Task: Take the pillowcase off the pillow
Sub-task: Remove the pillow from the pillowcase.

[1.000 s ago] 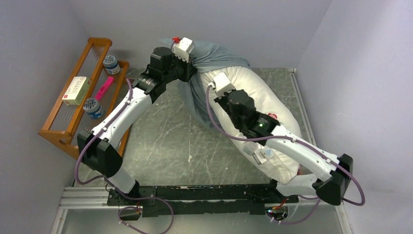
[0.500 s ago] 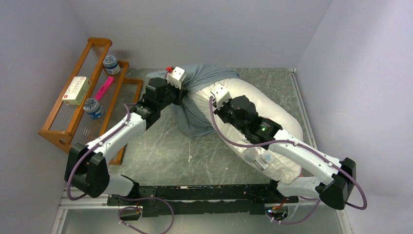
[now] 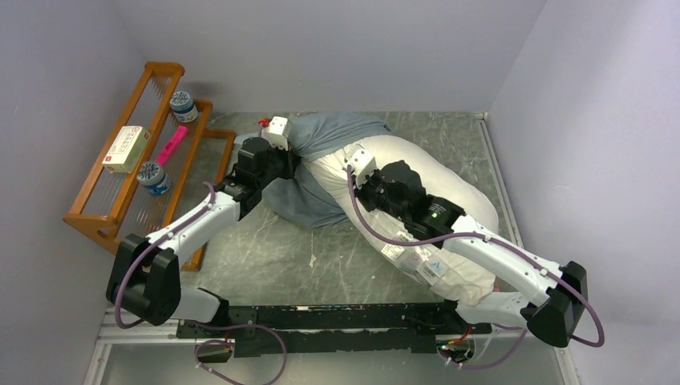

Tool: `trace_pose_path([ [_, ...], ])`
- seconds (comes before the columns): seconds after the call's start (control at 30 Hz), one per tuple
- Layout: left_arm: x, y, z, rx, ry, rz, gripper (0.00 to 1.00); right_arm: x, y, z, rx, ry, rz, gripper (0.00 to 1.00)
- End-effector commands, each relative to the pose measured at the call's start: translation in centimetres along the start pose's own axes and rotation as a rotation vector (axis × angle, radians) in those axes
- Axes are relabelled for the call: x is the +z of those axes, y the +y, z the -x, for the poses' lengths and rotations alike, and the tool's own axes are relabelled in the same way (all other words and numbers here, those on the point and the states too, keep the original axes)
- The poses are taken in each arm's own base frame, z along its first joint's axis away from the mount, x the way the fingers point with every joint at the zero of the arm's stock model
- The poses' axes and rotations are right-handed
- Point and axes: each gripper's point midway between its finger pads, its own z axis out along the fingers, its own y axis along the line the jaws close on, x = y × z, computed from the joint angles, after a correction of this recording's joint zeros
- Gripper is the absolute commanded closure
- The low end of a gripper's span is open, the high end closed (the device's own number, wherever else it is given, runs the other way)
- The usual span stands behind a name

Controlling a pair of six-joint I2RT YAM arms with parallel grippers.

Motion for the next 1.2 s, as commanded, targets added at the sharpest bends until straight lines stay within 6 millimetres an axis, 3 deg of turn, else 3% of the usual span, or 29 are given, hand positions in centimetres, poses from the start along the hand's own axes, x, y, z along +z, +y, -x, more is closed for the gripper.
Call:
trace_pose_path([
  [0.0,-0.5,10.6,0.0,-0.09,-0.01,0.416,0.95,-3.7,2.7,-0.9,0.024,0.033,0.163,1.0],
  [0.33,-1.3,11.1,-5.0,-0.317,-0.014,0.427,0.95,-4.0,10.5,-5.8,0.096,0.192,0.553,1.0],
  [0.43,-2.2,11.2,-6.3,-0.356,-0.006,0.451,0.92,-4.1,11.1,-6.5,0.094,0.242,0.582,1.0],
  [0.53,-3.3,11.3,-6.9,-0.382,-0.01,0.471,0.91,-4.0,11.3,-5.6,0.093,0.232,0.606,1.0],
  [0.63,-4.4,11.2,-7.6,-0.41,-0.025,0.472,0.9,-3.7,10.9,-4.2,0.094,0.217,0.585,0.87],
  [0.8,-5.5,11.2,-9.4,-0.469,-0.021,0.488,0.87,-3.5,10.3,0.0,0.126,0.184,0.584,0.67],
  [0.87,-5.6,11.0,-9.8,-0.486,-0.019,0.48,0.86,-3.0,9.5,1.1,0.143,0.186,0.552,0.64],
  [1.0,-5.9,10.7,-9.6,-0.498,-0.025,0.467,0.83,-1.2,5.6,2.2,0.197,0.209,0.378,0.59],
  [1.17,-6.9,10.7,-9.1,-0.498,-0.038,0.482,0.74,0.3,0.9,3.4,0.275,0.177,0.228,0.43],
])
